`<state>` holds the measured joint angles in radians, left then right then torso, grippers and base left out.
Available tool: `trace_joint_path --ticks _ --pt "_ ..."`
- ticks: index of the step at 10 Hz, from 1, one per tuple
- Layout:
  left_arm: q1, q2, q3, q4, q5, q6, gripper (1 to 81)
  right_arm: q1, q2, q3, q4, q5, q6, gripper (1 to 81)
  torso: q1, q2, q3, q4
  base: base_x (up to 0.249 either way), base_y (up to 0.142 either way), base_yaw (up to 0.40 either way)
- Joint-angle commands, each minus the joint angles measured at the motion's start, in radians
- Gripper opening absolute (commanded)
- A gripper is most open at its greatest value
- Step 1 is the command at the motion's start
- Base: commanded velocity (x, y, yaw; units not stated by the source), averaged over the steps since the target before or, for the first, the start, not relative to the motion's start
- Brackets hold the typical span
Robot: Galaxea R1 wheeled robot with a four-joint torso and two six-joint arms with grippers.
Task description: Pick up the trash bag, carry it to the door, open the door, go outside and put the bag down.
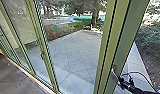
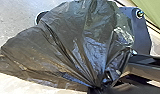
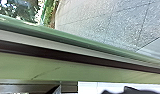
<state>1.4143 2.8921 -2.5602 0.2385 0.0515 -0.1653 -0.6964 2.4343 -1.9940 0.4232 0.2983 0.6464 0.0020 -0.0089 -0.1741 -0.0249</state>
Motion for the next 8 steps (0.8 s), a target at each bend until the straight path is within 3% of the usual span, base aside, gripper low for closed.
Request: trace_joint_path --ticks 1,4,6,8 --pt "-0.027 -0.011 0.005 -0.008 0.062 -0.003 1.0 -0.006 0.061 0.011 0.055 -0.433 -0.047 81.1 0.000 0.000 0.000 0.000 0.000 0.000 0.000" --pt "-0.024 -0.010 0.005 -0.007 0.062 -0.002 1.0 0.110 -0.084 0.125 0.043 -0.458 -0.048 81.1 0.004 0.002 -0.002 0.001 0.000 0.000 0.000" --pt "-0.018 -0.011 0.005 -0.007 0.062 0.001 1.0 0.247 -0.198 0.199 0.022 -0.533 -0.059 81.1 0.007 0.004 -0.004 0.002 0.000 0.000 0.000" --pt "-0.016 -0.013 0.005 -0.008 0.062 0.001 1.0 0.361 -0.240 0.222 -0.032 -0.671 -0.062 81.1 0.009 0.006 -0.007 0.003 0.000 0.000 0.000"
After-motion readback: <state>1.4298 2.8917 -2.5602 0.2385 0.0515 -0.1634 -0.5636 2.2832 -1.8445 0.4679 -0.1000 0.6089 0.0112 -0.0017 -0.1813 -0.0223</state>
